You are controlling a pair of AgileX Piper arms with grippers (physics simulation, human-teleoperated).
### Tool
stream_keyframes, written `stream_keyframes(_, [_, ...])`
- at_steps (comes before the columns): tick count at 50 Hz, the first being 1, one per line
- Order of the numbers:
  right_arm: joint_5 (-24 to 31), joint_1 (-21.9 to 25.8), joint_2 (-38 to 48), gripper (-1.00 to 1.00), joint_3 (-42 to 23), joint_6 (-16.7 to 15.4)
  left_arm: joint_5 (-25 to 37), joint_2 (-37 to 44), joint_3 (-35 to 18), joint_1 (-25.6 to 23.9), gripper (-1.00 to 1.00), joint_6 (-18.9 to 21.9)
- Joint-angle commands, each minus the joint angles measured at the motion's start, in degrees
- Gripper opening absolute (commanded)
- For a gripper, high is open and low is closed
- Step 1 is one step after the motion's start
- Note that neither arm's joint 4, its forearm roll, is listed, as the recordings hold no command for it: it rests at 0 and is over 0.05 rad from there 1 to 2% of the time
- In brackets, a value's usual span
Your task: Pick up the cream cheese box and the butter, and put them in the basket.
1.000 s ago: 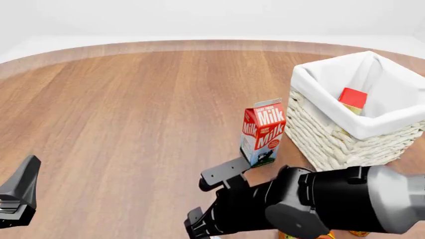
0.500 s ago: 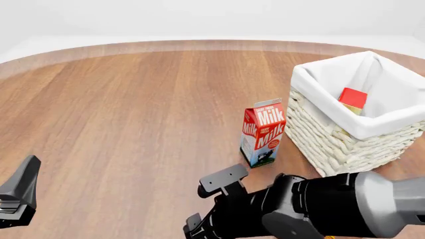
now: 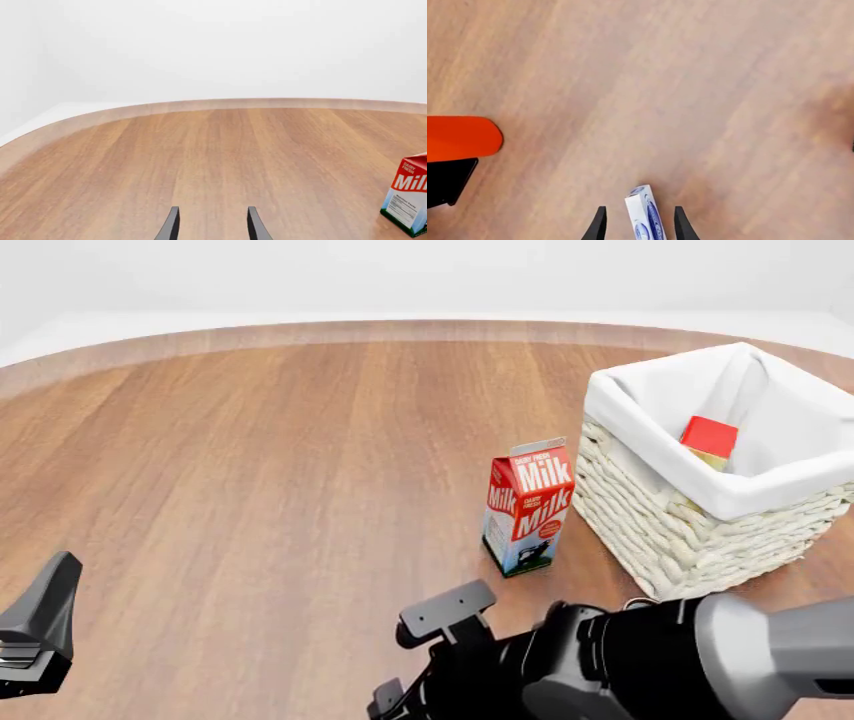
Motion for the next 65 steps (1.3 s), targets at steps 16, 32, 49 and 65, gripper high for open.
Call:
stream_keyframes(16, [-3.1,0.9,1.8,1.0,1.5,1.1,0.0,0.0,0.0,0.0,1.0,0.0])
stream_keyframes(32, [-4.2,1.2,3.0,1.0,1.9,1.4,0.0,0.0,0.0,0.0,1.0,0.0])
stream_keyframes(49, [-5.0,0.9,3.8,1.0,2.7,1.4,0.0,0.0,0.0,0.0,1.0,0.0])
stream_keyframes(65, [-5.8,0.6,4.7,-1.0,2.6,1.0,0.0,0.0,0.0,0.0,1.0,0.0])
